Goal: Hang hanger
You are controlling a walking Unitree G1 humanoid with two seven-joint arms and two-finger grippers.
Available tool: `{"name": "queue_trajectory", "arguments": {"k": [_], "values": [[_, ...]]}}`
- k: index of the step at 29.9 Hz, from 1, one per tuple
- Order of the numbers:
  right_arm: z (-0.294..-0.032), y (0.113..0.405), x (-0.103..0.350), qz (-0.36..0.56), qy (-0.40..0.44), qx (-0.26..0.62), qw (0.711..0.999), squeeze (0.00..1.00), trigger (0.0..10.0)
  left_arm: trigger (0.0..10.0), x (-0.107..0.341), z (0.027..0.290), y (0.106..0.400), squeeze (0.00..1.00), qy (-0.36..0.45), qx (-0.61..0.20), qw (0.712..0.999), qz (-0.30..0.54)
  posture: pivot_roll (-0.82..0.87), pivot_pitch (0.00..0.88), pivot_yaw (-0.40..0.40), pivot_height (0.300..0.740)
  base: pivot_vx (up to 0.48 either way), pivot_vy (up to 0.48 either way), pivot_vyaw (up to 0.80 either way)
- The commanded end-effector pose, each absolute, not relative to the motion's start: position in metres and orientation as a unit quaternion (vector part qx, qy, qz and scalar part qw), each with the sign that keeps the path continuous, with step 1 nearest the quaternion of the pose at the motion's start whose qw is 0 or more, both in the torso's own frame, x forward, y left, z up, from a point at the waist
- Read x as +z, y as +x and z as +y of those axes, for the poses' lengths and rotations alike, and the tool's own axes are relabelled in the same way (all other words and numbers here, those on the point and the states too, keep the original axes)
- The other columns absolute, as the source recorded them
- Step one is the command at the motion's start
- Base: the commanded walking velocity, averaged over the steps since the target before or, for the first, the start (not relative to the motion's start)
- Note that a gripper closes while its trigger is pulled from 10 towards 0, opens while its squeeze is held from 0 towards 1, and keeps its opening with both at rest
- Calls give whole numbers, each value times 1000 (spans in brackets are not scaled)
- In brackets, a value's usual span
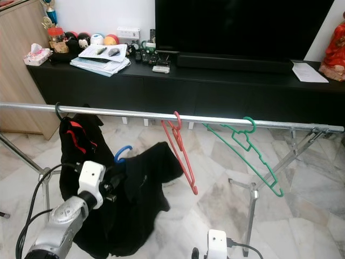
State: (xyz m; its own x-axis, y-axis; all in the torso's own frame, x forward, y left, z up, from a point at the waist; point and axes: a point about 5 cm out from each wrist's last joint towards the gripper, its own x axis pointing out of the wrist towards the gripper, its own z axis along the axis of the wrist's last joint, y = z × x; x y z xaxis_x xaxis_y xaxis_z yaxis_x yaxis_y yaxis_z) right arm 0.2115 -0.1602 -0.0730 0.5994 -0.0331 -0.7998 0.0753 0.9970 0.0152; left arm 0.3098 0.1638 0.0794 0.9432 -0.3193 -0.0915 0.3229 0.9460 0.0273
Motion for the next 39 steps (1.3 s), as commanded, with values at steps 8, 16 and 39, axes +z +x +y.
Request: {"name": "queue_trajectory", "arguments": {"k": [8, 16, 39], "values": [[-159, 209, -74, 452, 25, -31, 891, 0, 10000, 10000, 69, 184, 292, 0, 19, -122, 991, 47, -29, 96, -10, 740, 0, 0, 0], [-162, 210, -74, 451, 25, -39, 891, 0, 10000, 10000, 71, 202, 277, 0, 20, -84, 996, 36, -8, 98, -19, 740, 0, 0, 0], [-167, 215, -71, 448, 24, -49, 892, 0, 10000, 10000, 69, 187, 276, 0, 18, -107, 993, 39, -31, 94, -25, 740, 106, 0, 0]]}}
